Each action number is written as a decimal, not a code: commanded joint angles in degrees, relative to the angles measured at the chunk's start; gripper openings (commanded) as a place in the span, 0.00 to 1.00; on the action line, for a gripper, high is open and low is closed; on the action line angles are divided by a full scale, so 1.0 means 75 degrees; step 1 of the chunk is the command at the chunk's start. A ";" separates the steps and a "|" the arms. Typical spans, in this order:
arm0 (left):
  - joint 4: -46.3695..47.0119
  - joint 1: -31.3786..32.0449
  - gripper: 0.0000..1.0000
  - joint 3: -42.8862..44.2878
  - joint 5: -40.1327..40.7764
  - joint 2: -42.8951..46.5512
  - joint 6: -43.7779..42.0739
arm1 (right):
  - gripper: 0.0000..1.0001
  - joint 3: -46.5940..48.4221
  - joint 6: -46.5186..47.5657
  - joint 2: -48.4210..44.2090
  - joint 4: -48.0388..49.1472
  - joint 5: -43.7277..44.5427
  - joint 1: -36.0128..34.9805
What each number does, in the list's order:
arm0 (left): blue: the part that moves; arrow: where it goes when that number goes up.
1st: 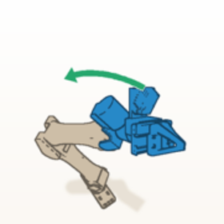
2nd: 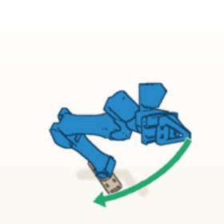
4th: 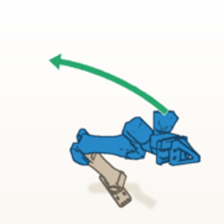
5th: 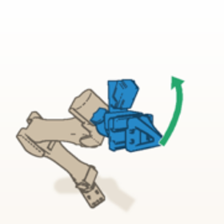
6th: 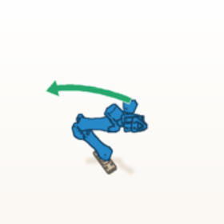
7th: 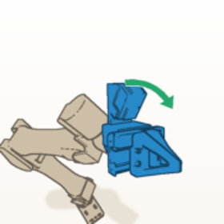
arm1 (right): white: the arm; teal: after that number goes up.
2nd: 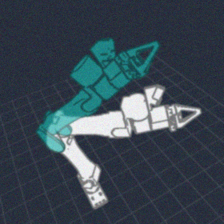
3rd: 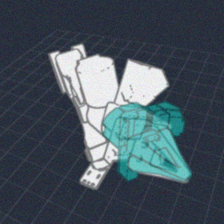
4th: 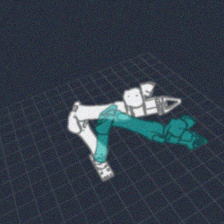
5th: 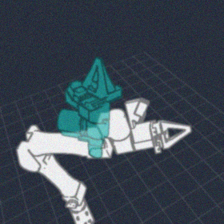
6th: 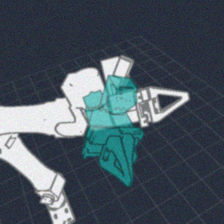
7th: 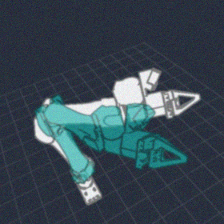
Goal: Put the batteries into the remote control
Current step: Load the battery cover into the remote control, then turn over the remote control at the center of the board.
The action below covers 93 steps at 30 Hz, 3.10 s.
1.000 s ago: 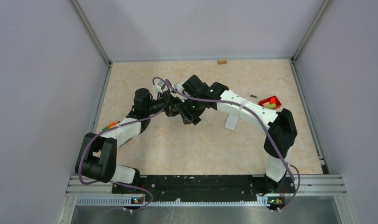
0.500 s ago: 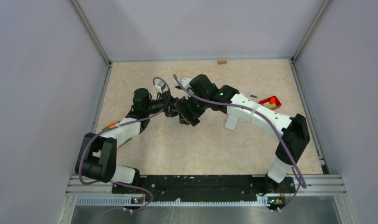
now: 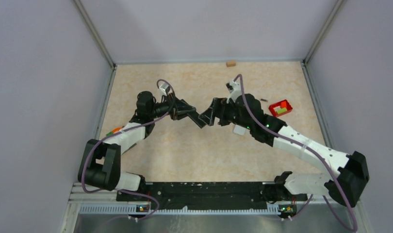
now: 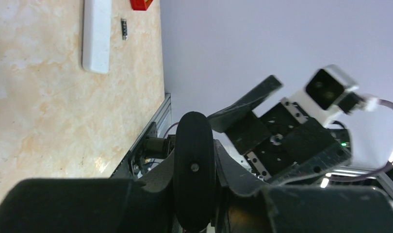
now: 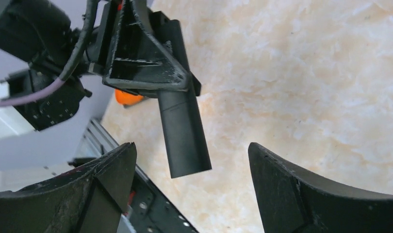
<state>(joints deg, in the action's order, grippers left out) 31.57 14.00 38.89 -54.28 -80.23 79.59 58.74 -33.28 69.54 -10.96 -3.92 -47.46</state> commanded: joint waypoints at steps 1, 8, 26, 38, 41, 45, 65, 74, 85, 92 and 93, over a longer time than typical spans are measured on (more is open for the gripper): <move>0.1016 -0.0027 0.00 0.0072 0.0222 0.0508 0.0610 | 0.85 -0.1120 -0.2576 -0.0829 0.2463 0.0978 0.0047; 0.1667 -0.0027 0.00 -0.0046 0.0691 0.0825 0.1212 | 0.75 -0.1480 -0.3667 -0.0726 0.3022 0.0864 0.0047; 0.2830 0.0100 0.00 -0.0117 0.0579 0.0967 0.2336 | 0.20 -0.1224 -0.3816 0.0941 0.4180 0.0189 -0.0040; -0.0115 -0.0305 0.00 0.0302 0.0219 0.1649 -0.0532 | 0.31 -0.0656 -0.1853 0.0915 0.4351 -0.1259 0.0359; -0.0325 -0.0389 0.00 0.0508 0.0071 0.1681 -0.1027 | 0.56 -0.0397 -0.0774 0.0609 0.3543 -0.1808 0.0398; -0.0306 -0.0401 0.00 0.0814 -0.0488 0.1511 -0.1328 | 0.69 -0.0172 0.0131 0.0404 0.2697 -0.2575 0.0419; 0.0554 -0.0402 0.06 0.0659 -0.1708 0.2142 -0.2037 | 0.14 0.0272 -0.0604 0.1986 0.4813 -0.5077 0.0416; -0.2723 -0.0482 0.94 0.1265 0.0102 0.2336 -0.3957 | 0.00 0.0415 -0.0496 0.1649 0.3598 -0.3264 0.0428; -0.7584 -0.0987 0.99 0.2296 0.5162 0.2605 -0.5919 | 0.00 0.2436 0.2243 0.3702 -0.1558 0.3387 0.0466; -0.7463 -0.0999 0.99 0.1993 0.4802 0.2455 -0.5766 | 0.00 0.3971 0.2525 0.5685 -0.3132 0.5931 0.0758; -0.7442 -0.0999 0.99 0.1993 0.4710 0.2423 -0.5802 | 0.00 0.4091 0.2541 0.5856 -0.3202 0.6125 0.0827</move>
<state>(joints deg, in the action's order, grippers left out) -23.97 6.52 54.19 -19.00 -61.80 37.43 83.66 -17.08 110.26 -26.59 27.03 -43.62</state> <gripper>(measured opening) 0.986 0.105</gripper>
